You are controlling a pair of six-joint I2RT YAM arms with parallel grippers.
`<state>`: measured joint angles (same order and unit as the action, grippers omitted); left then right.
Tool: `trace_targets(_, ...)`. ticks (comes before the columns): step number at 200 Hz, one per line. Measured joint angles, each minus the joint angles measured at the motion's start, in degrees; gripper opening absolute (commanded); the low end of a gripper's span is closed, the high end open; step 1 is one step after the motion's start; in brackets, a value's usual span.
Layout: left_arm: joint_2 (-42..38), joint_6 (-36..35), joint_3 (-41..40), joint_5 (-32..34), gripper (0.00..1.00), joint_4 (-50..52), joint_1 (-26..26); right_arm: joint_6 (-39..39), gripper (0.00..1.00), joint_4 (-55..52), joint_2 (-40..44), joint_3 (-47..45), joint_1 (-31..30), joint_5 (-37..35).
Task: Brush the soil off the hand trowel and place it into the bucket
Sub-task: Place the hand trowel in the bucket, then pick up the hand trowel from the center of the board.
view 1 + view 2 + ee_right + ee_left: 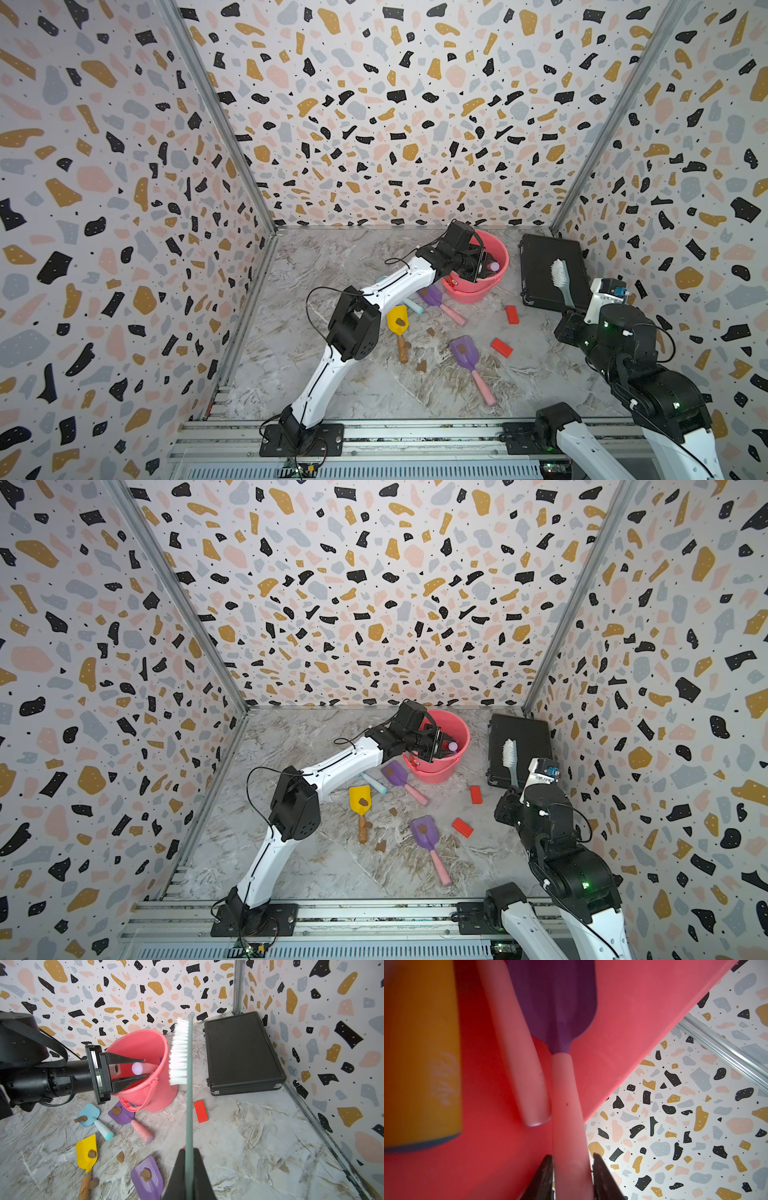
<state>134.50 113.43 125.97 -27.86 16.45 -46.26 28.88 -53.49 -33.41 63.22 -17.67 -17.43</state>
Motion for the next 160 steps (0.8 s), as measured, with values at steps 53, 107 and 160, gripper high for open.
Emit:
trace_targets(53,0.3,-0.6,2.4,0.9,0.63,1.0,-0.1,-0.8,0.0,-0.6,0.1,0.5,0.0,-0.2)
trace_targets(107,-2.5,-6.5,2.6,4.0,0.79,4.3,-0.7,-3.0,0.0,-1.0,-0.2,2.7,0.0,0.1)
trace_targets(160,-16.9,-22.8,5.3,14.0,0.76,17.9,-1.1,-8.8,0.0,-0.3,-0.2,3.1,0.0,4.0)
